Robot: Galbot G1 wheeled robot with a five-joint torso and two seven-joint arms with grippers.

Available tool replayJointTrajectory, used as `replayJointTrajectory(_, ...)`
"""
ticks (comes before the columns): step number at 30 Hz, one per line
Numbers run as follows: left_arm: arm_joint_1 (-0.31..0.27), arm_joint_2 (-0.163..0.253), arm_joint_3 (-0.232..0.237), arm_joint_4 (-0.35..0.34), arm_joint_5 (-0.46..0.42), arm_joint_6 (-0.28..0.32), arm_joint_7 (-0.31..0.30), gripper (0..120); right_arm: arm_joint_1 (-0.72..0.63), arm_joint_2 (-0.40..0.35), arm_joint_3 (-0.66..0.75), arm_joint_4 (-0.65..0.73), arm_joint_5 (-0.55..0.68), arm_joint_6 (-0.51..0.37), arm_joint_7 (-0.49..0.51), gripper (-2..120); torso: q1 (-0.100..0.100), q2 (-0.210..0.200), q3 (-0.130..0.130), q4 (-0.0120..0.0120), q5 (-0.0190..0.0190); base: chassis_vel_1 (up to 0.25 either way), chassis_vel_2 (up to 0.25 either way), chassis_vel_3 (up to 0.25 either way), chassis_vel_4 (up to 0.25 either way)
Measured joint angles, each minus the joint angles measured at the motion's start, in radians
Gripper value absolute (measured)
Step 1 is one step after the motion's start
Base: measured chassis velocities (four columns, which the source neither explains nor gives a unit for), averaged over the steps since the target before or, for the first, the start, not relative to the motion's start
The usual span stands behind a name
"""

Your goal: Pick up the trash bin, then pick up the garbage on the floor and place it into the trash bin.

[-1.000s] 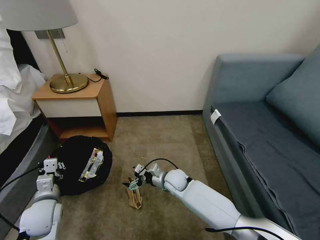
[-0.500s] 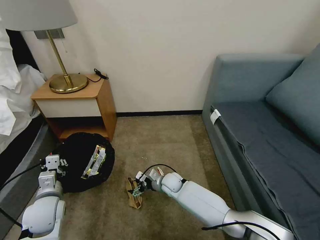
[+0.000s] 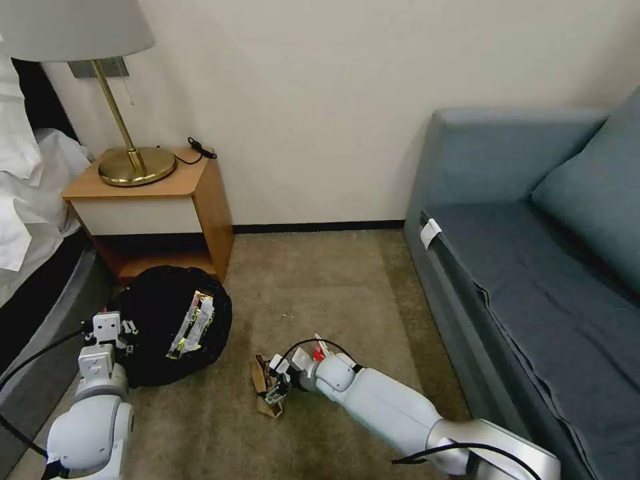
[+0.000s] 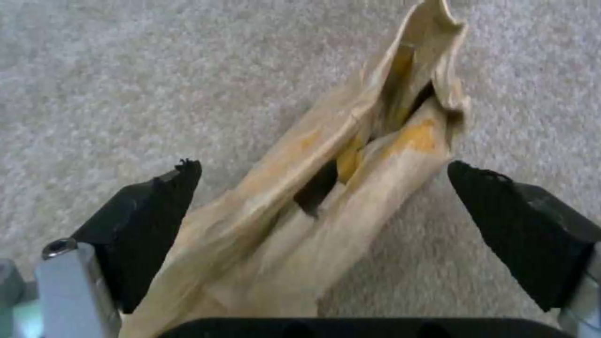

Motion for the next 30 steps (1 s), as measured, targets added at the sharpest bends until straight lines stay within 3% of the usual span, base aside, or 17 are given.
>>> replayJointTrajectory(15,-0.005,0.014,0.012,0.011,-0.001,-0.005,0.004,4,0.001,0.050,0.054,-0.120,-0.103,0.052,-0.046,99,0.000,0.000,0.000,0.0000,0.0000,0.000,0.000,0.000,0.000)
replayJointTrajectory(30,-0.002,0.012,0.012,0.026,-0.001,-0.022,0.009,4,-0.007,0.063,0.080,-0.146,-0.132,0.071,-0.085,50,0.000,0.000,0.000,0.0000,0.0001,0.000,0.000,0.000,0.000)
